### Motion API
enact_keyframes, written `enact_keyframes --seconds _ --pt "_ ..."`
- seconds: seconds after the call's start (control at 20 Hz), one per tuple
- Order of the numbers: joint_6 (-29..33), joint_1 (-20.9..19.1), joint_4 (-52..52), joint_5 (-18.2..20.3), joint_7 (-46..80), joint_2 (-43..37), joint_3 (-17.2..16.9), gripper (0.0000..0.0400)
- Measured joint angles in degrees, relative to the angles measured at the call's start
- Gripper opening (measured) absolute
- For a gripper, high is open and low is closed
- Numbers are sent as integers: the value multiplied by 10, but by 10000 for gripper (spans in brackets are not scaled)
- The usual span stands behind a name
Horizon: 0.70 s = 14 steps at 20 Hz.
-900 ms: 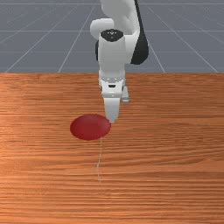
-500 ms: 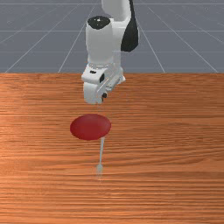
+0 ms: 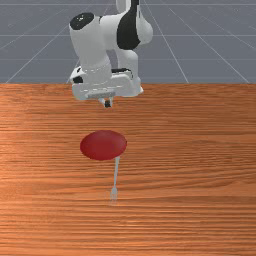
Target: Put the fork on the plate
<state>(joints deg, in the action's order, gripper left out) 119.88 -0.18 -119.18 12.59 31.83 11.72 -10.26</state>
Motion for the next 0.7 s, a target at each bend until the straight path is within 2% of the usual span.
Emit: enact_keyframes --seconds 0.15,0.35,0.4,0.45,0.5,0.6,0.7 --pt "19 -1 63 2 8 64 1 0" --pt "31 -10 223 10 15 217 10 0" --pt "32 -11 250 15 17 253 16 157" --pt "32 -12 276 21 19 285 22 252" --pt "30 -13 304 27 20 314 29 310" --pt "32 -15 351 34 24 364 37 367" --pt "35 -16 385 37 28 399 41 388"
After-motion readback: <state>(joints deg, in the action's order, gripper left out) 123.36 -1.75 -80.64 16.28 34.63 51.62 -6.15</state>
